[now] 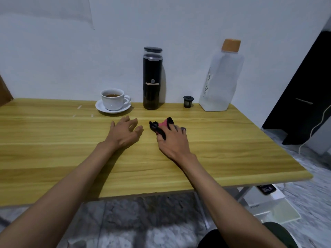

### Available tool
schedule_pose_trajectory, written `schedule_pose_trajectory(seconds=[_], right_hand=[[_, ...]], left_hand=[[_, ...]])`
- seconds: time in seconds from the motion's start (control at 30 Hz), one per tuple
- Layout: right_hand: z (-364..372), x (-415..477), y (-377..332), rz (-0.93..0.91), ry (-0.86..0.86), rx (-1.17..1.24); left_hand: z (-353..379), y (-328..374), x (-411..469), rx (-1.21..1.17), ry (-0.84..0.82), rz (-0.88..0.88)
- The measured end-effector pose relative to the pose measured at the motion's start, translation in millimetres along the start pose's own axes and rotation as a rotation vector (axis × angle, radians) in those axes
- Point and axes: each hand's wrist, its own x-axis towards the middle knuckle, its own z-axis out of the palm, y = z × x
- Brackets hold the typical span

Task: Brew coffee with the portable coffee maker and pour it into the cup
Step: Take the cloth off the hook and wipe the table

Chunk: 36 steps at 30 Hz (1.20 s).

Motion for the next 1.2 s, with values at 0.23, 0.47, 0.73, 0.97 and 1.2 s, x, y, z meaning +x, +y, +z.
schedule_pose_trajectory(seconds=[0.23,0.47,0.73,0.97,1.2], right_hand=[[0,3,3,-0.015,-0.005,-0.008],[5,13,-4,0.079,0.034,-0.022],[34,38,-88,0.209,-0.011,-0.058],[56,25,-147,-0.215,-0.082,0.174],[23,23,-146,-0.201,-0.286,0.511]], left_hand=[[-50,-65,-22,0.147,0.04,-0.112],[-69,-116,-72,0.231,0.025,-0.206],[-68,-111,-70,0.199,0.051,-0.204],[-72,-108,-75,0.062,0.143,-0.169],[-80,-106,-80,-0.066,0.2,-0.18]])
